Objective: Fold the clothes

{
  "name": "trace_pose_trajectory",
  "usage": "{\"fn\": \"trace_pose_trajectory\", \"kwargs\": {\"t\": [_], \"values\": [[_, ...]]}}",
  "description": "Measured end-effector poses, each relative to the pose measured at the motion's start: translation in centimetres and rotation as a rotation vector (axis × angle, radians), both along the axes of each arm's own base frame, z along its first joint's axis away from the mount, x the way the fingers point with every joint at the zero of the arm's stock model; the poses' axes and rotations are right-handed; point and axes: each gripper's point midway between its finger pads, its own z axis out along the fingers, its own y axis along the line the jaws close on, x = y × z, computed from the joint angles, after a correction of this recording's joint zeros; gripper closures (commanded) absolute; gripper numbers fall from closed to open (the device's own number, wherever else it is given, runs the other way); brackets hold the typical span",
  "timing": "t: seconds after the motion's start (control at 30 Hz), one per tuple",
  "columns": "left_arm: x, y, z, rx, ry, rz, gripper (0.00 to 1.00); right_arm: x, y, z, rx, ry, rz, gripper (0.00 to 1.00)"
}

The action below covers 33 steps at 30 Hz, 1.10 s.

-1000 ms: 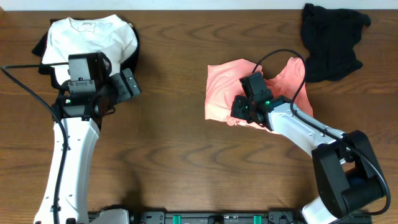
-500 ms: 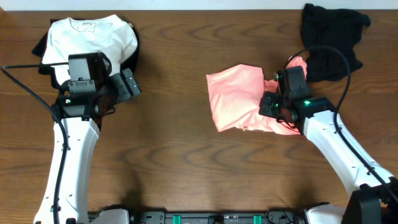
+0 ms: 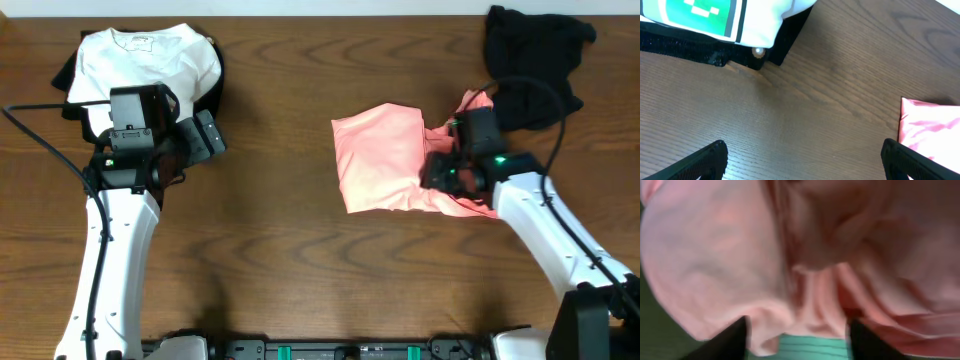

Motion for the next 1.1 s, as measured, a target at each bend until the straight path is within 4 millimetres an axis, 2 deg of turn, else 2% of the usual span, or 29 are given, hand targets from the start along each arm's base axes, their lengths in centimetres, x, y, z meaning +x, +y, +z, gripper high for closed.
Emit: {"fn": "trace_pose_trajectory", "kwargs": {"t": [0.07, 0.2, 0.3, 0.4, 0.47, 0.6, 0.8, 0.97, 1.1], "values": [[0.0, 0.0, 0.0, 0.0, 0.0, 0.0, 0.02, 0.8, -2.2, 0.6, -0.01, -0.024, -0.029, 0.12], [0.0, 0.0, 0.0, 0.0, 0.0, 0.0, 0.02, 2.7, -6.8, 1.9, -0.051, -0.11, -0.065, 0.12], [0.0, 0.0, 0.0, 0.0, 0.002, 0.0, 0.02, 3.5, -11.0, 2.5, -0.105, -0.16, -0.092, 0.12], [-0.1, 0.0, -0.1, 0.0, 0.006, 0.0, 0.02, 4.1, -13.8, 2.9, -0.164, -0.209, -0.062, 0.12], [-0.1, 0.0, -0.1, 0.0, 0.007, 0.0, 0.02, 4.4, -14.9, 2.9, -0.194, -0.228, -0.019, 0.13], [-0.2, 0.0, -0.1, -0.001, 0.008, 0.0, 0.02, 4.5, -15.6, 1.8, -0.224, -0.224, 0.085, 0.15], [-0.3, 0.0, -0.2, -0.001, 0.015, 0.0, 0.02, 4.7, -14.8, 0.2, -0.198, -0.213, 0.19, 0.15], [-0.3, 0.0, -0.2, -0.001, 0.015, 0.0, 0.02, 5.0, -14.2, -1.0, -0.131, -0.217, 0.217, 0.14], [-0.3, 0.0, -0.2, -0.001, 0.015, 0.0, 0.02, 5.4, -14.6, -2.3, -0.055, -0.238, 0.213, 0.14]]}}
